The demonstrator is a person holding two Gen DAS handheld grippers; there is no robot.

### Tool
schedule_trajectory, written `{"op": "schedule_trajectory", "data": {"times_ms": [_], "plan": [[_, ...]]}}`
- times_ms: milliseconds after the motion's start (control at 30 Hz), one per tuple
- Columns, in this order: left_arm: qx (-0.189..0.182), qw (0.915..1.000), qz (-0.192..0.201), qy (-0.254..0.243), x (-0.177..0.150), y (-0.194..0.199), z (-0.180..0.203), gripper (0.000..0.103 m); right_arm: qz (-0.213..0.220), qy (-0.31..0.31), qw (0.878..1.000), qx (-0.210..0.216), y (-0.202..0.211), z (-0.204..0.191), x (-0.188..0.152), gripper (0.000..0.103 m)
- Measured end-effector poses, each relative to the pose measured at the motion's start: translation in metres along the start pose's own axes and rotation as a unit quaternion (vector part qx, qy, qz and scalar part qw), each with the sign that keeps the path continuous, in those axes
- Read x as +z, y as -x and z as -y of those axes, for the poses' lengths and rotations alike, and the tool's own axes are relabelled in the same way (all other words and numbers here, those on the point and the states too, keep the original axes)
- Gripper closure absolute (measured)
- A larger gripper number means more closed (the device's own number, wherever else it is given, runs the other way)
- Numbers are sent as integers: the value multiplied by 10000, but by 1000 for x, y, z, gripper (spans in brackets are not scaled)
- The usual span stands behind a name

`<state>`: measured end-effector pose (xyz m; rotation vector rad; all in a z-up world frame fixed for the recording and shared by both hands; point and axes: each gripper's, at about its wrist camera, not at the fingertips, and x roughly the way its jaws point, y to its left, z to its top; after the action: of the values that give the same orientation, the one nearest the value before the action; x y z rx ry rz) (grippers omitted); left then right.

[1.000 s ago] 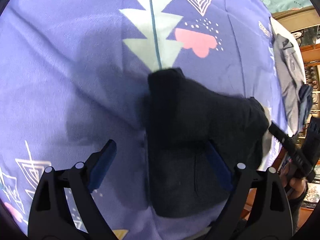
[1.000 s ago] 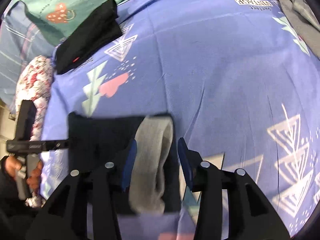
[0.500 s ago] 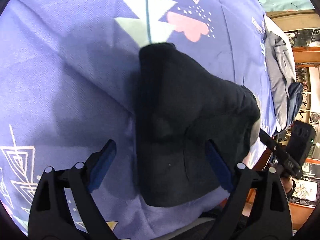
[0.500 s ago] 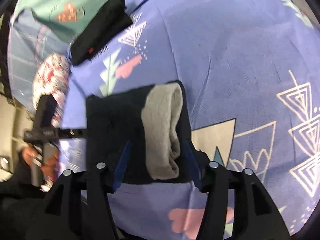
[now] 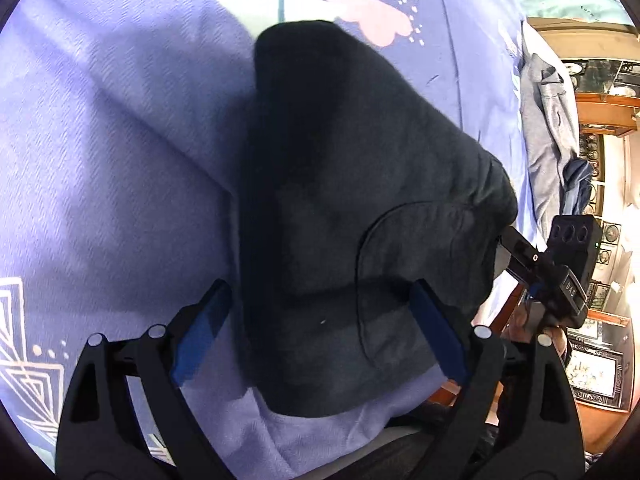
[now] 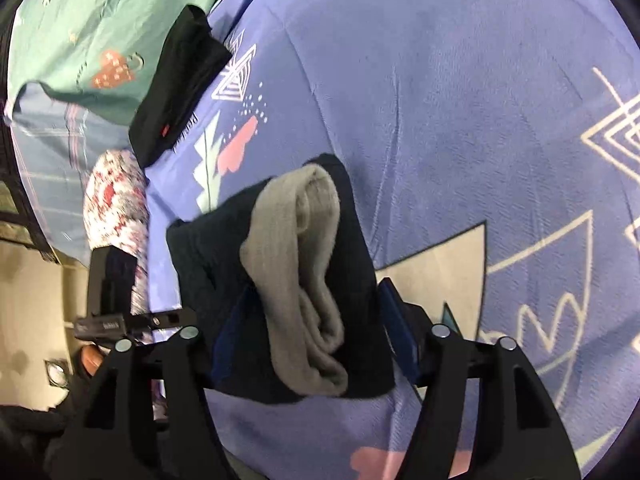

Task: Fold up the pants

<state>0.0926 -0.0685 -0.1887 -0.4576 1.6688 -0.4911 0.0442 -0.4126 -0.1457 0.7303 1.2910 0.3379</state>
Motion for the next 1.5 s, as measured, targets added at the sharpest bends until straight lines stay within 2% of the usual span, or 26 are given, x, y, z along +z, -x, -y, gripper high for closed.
{"op": "schedule_trajectory", "data": {"times_ms": [100,167,267,333,400,500,533,567,600,633,667,733,800,933,1067,1200,1233,1333,1467,1500], "plan": [[-17,10000,-7,-42,1,-3,4,12,-265,81,9996,-74,-10,1,-1,31],[4,9999,16,-124,0,-5,6,10,-270,48,9996,2,-13,3,-2,29],[-53,9999,85,-54,-1,-8,9,4,-269,81,9995,168,-17,1,-1,16],[-27,9999,129,5,1,-10,12,2,-320,221,9991,162,-21,-6,-1,13],[-19,9998,211,-4,0,-11,17,4,-420,496,9979,-34,-29,-18,-3,24],[221,9989,304,-278,-4,-10,22,17,-474,563,9968,-309,-35,-27,-5,43],[266,9986,314,-342,-5,-9,23,30,-473,556,9968,-340,-35,-27,-6,46],[305,9981,295,-446,-5,-9,26,33,-487,518,9968,-360,-35,-28,-6,50],[281,9980,273,-495,-4,-9,27,48,-503,485,9970,-333,-34,-28,-6,53],[147,9983,258,-511,-3,-6,29,58,-491,460,9973,-304,-33,-29,-6,57],[148,9983,271,-492,-2,-2,30,61,-472,442,9975,-277,-31,-30,-6,60],[58,9981,308,-525,-1,8,35,76,-396,433,9982,-133,-22,-38,-4,63],[-145,9967,454,-657,0,26,40,82,-322,516,9982,6,-14,-49,0,64],[-167,9923,878,-860,2,58,51,82,-117,869,9958,265,-1,-82,14,64],[-223,9847,1438,-960,8,102,58,82,90,1215,9916,445,5,-117,37,64],[-70,9736,2014,-1068,24,153,62,83,276,1847,9806,596,7,-170,77,64],[1,9696,2172,-1128,31,167,64,82,346,2014,9769,624,8,-186,90,64],[366,9503,2797,-1320,64,219,74,82,614,2485,9644,660,2,-237,137,64],[733,9284,3385,-1347,110,266,75,82,960,2878,9518,458,-20,-289,197,63],[794,9257,3452,-1326,122,272,71,82,1074,2951,9489,304,-31,-300,212,63]]}}
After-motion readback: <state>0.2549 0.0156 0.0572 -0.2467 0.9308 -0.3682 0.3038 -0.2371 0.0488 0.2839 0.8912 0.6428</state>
